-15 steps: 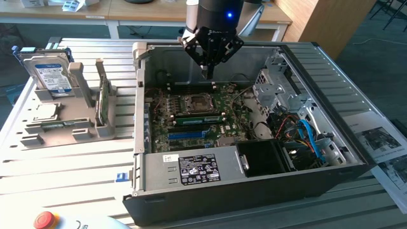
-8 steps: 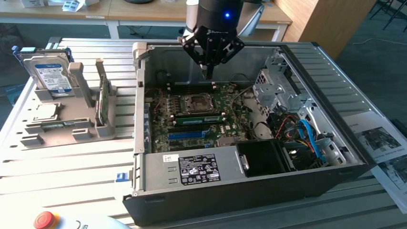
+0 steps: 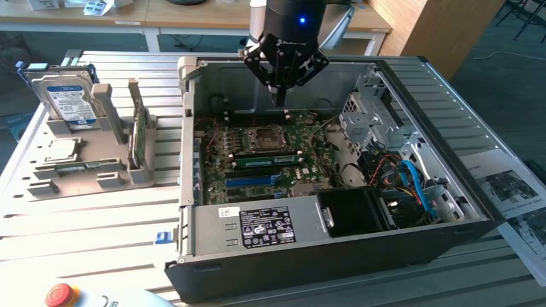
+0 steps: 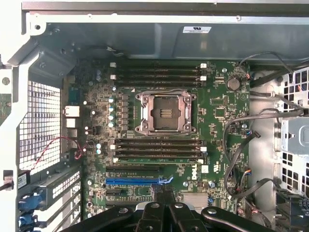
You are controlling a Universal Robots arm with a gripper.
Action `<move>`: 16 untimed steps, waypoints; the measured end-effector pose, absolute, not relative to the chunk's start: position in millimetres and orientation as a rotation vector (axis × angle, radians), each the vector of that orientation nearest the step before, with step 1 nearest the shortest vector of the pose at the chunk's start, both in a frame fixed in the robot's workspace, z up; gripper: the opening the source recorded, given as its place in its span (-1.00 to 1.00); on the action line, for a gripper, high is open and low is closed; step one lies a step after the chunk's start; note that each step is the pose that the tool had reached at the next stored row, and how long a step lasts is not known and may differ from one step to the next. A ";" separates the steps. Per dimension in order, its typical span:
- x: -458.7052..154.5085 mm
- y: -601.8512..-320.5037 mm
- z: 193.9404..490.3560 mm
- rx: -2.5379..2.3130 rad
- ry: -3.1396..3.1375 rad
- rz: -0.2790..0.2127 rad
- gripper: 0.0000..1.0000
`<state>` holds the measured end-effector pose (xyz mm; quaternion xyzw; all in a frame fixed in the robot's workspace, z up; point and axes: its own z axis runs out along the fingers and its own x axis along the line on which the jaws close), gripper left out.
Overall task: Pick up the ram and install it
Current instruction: 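Press down the ram until it locks into place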
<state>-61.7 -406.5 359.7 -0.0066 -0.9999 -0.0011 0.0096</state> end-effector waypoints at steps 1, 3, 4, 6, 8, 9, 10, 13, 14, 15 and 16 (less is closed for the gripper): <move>-61.7 -406.4 359.8 -0.021 -3.122 -0.003 -0.80; -61.7 -406.4 359.7 -0.021 -3.123 -0.004 -0.80; -61.7 -406.5 359.7 -0.021 -3.124 -0.004 -0.80; -61.7 -406.4 359.7 -0.021 -3.125 -0.004 -0.80; -61.7 -406.4 359.7 -0.021 -3.126 -0.004 -0.80; -61.7 -406.5 359.7 -0.021 -3.126 -0.004 -0.80; -61.7 -406.4 359.7 -0.021 -3.126 -0.003 -0.80; -61.7 -406.5 359.7 -0.026 -3.126 -0.003 -0.80; -61.7 -406.4 359.7 -0.028 -3.126 -0.004 -0.80; -61.7 -406.4 359.7 -0.031 -3.126 -0.004 -0.80; -61.7 -406.4 359.7 -0.033 -3.126 -0.004 -0.80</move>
